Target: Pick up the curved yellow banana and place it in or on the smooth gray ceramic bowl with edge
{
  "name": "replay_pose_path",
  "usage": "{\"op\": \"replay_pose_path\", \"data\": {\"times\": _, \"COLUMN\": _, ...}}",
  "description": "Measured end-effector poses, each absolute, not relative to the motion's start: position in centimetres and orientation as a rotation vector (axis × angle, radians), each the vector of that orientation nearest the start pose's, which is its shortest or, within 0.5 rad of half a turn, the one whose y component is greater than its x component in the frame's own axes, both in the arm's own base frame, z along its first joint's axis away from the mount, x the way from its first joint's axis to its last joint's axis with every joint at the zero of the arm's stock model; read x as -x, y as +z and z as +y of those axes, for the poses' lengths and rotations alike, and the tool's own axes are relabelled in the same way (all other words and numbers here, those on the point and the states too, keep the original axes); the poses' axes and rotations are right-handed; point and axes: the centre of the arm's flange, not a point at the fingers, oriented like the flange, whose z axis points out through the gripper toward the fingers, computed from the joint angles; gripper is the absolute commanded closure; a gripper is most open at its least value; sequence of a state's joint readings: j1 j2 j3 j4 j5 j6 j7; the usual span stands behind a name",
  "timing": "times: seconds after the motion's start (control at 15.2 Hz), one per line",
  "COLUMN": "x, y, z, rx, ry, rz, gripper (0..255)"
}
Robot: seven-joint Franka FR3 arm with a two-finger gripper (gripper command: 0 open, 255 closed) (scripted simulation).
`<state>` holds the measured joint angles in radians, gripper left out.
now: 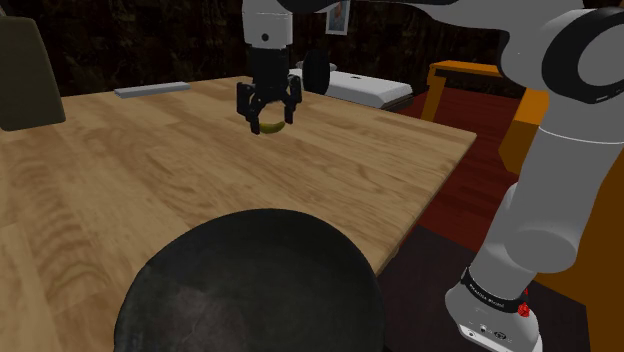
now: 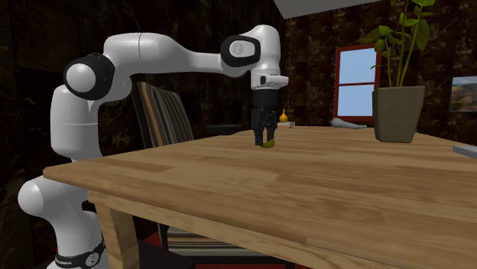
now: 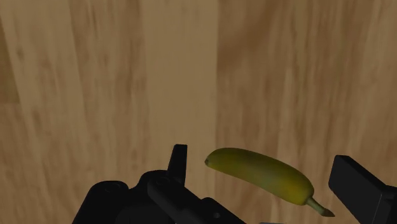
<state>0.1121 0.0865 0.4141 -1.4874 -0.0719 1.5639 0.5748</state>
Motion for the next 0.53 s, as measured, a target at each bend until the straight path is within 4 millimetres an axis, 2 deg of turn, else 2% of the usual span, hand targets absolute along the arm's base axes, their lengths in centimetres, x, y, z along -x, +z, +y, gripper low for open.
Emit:
{"op": "replay_pose_path", "data": {"times": 0.33, "x": -50.94, "y": 61.65, "z": 27.47, "rx": 3.173, "ry": -0.028, "rz": 0.080, "gripper": 0}}
{"op": "replay_pose_path", "data": {"times": 0.4, "x": -50.94, "y": 61.65, "z": 27.47, "rx": 3.173, "ry": -0.028, "rz": 0.080, "gripper": 255}}
{"op": "replay_pose_path", "data": {"times": 0.53, "x": -50.94, "y": 61.69, "z": 27.49, "rx": 3.173, "ry": -0.029, "rz": 0.080, "gripper": 255}}
